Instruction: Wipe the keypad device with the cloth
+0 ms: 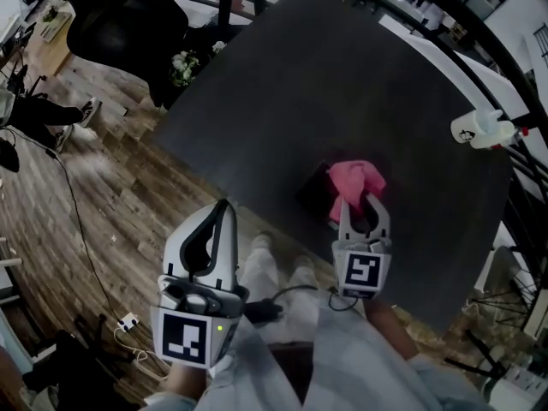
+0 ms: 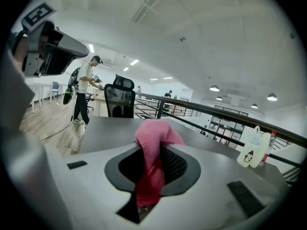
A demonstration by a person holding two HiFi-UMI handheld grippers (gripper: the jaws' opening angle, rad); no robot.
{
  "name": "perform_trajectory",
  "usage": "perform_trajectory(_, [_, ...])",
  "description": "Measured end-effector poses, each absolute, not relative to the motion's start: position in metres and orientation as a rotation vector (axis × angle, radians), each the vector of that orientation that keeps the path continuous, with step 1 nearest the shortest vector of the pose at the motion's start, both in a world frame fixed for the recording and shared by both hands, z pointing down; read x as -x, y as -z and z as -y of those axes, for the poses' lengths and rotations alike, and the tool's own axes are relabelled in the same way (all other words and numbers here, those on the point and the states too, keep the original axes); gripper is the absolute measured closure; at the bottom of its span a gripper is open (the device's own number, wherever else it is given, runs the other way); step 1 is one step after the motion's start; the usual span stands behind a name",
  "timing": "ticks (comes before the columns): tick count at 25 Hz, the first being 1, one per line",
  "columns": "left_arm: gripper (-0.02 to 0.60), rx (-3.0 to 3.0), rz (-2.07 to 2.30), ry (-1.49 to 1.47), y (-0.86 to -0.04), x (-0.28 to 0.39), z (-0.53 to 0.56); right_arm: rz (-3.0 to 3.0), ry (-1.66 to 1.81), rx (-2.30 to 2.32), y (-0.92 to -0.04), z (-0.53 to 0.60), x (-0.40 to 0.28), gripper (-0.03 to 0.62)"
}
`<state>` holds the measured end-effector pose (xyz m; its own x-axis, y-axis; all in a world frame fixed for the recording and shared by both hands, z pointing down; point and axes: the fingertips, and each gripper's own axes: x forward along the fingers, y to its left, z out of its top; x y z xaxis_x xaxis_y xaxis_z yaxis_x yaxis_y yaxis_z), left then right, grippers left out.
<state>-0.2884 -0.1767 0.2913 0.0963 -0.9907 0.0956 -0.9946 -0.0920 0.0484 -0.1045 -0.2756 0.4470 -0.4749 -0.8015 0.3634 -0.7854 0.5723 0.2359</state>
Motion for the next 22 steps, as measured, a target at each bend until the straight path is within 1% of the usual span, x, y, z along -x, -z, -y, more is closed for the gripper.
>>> perform_trajectory(9, [0.578, -2.202, 2.095, -0.06, -0.292, 0.292, 0.167, 2.404, 0.224, -1.023, -0.467, 0.262, 0.141, 0.523])
perform_trajectory(14, [0.578, -2.2, 2.101, -0.059, -0.291, 0.289, 0.168, 2.421, 0.24, -0.873, -0.486, 0.245, 0.158, 0.523])
perform_trajectory(22, [0.578, -2.209, 2.094, -0.061, -0.29, 0.276, 0.169, 2.408, 0.235, -0.702, -0.512, 0.214, 0.155, 0.523])
